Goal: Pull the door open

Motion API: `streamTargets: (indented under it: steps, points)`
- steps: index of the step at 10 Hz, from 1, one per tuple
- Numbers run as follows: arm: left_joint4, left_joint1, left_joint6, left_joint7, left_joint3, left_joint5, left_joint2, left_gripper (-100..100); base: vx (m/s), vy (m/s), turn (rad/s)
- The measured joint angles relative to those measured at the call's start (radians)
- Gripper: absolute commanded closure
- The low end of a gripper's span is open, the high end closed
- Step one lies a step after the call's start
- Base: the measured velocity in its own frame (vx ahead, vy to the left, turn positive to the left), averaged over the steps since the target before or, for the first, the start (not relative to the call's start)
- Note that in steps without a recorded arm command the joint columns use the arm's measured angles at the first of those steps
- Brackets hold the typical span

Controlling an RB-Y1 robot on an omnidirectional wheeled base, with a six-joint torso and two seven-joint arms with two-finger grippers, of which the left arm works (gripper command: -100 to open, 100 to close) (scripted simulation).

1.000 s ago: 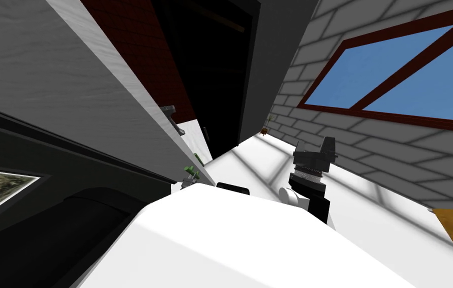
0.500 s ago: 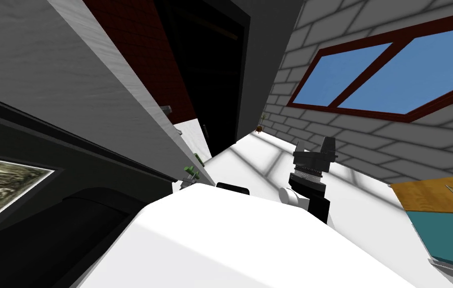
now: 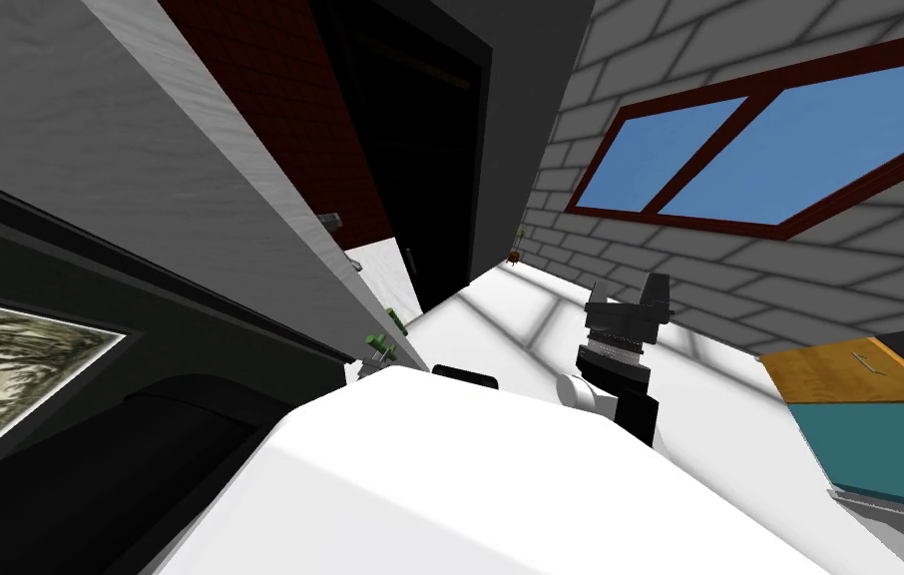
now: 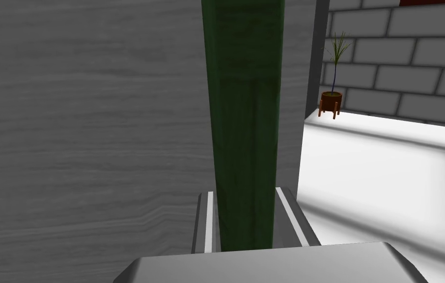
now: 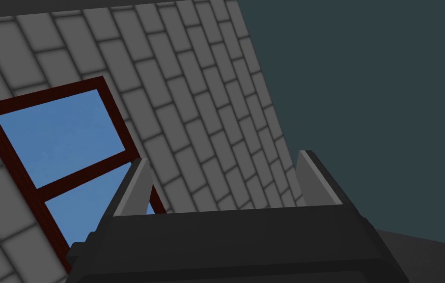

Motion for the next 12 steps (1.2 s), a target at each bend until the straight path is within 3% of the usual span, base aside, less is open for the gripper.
streamTargets:
  steps: [2,10,12]
  points:
    - [0.025,-0.001,-0.031,0.012,-0.005,-0.007,0.003,100,-0.046,0.004,-0.052]
    - [0.196,-0.015,-0.197,0.081,-0.040,-0.049,0.004,100,-0.083,0.015,-0.048]
    - [0.226,-0.018,-0.227,0.095,-0.048,-0.059,0.004,100,-0.097,0.037,-0.041]
